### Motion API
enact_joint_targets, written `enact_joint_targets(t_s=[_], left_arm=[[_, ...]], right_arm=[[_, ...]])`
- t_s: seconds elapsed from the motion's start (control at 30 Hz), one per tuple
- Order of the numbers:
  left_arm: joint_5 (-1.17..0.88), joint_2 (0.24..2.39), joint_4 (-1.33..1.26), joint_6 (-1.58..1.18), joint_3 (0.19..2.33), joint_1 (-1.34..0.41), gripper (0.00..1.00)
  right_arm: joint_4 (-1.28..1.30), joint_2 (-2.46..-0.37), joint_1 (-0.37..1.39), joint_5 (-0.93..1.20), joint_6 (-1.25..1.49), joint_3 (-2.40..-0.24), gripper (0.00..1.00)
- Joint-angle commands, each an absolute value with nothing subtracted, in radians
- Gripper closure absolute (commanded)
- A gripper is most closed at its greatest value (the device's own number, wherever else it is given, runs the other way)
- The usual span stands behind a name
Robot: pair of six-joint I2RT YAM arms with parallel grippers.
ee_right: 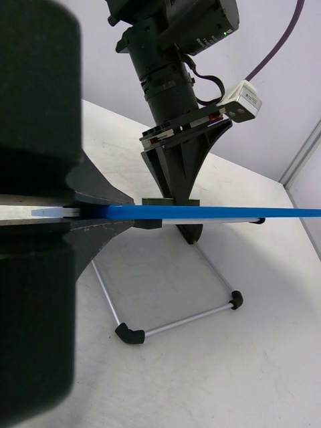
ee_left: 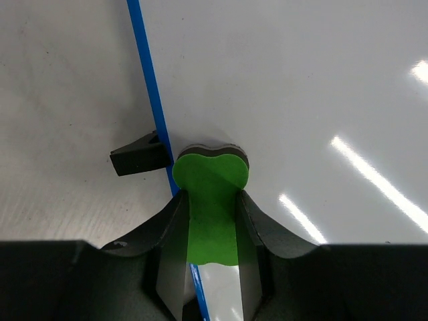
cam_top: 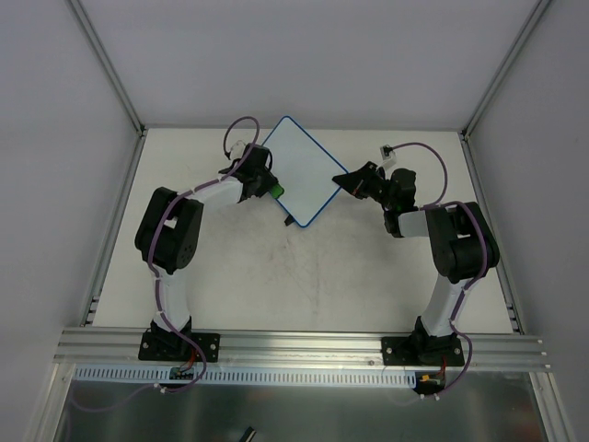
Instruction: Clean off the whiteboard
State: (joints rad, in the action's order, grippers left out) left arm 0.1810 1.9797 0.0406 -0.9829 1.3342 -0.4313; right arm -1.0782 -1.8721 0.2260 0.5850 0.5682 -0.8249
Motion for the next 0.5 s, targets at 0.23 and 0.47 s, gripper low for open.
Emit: enact_joint_targets(t_s=[0.23,0.47], left_arm=[[0.205,2.065,0.193,-0.847,1.388,-0.486,1.0],[0.316,2.051,0.184,-0.665,1.485,-0.59,1.0]], right_arm=[[-1.157,-1.868,0.25,0.661,0.586,-0.847,1.0],[-1.158,-1.87,0.25,0.661,0.588,-0.845,1.0]])
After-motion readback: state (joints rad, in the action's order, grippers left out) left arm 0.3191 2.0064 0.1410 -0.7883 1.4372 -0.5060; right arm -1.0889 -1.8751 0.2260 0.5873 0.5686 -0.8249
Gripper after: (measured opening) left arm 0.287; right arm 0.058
